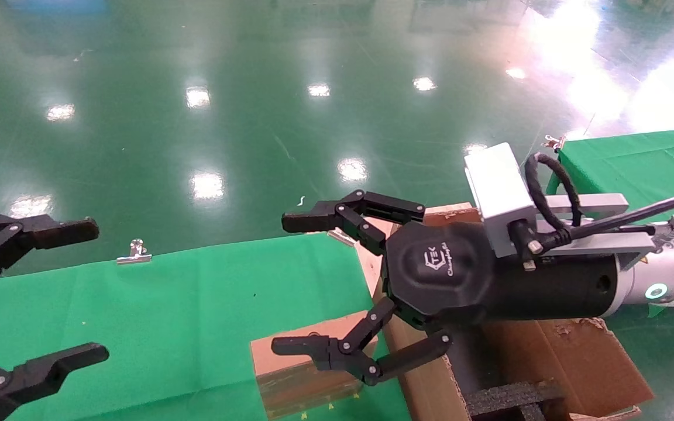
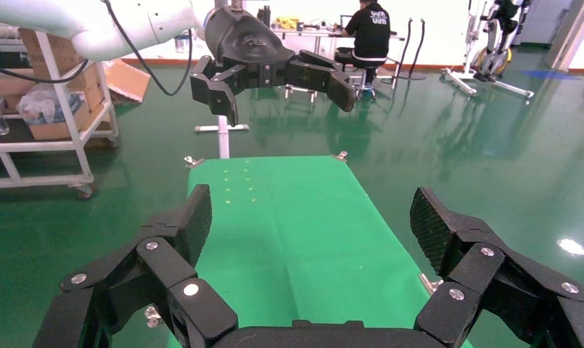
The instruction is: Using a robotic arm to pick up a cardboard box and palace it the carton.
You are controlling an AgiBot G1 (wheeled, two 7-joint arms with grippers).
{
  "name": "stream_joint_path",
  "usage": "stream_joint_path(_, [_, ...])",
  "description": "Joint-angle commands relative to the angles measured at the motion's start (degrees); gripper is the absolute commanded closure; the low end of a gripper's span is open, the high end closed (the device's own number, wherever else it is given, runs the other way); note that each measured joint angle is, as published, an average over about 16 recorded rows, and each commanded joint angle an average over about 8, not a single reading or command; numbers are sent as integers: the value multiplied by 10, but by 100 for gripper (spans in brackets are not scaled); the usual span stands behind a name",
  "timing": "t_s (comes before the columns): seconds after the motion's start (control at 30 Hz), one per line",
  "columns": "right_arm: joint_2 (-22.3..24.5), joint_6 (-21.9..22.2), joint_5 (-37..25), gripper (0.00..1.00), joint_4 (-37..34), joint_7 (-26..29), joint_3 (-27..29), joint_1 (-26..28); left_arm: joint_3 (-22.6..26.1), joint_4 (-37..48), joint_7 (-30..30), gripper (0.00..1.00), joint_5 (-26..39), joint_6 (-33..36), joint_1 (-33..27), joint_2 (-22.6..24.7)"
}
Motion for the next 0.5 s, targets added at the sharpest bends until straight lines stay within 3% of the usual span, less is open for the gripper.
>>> stream_joint_path(0.03, [0,0,0,0,0,0,0,0,0,0,0,0,0,0,0,0])
stream_joint_path(0.37, [0,0,0,0,0,0,0,0,0,0,0,0,0,0,0,0])
stream_joint_path(0.4, [0,0,0,0,0,0,0,0,0,0,0,8,0,0,0,0])
stream_joint_path(0.5, [0,0,0,0,0,0,0,0,0,0,0,45,0,0,0,0])
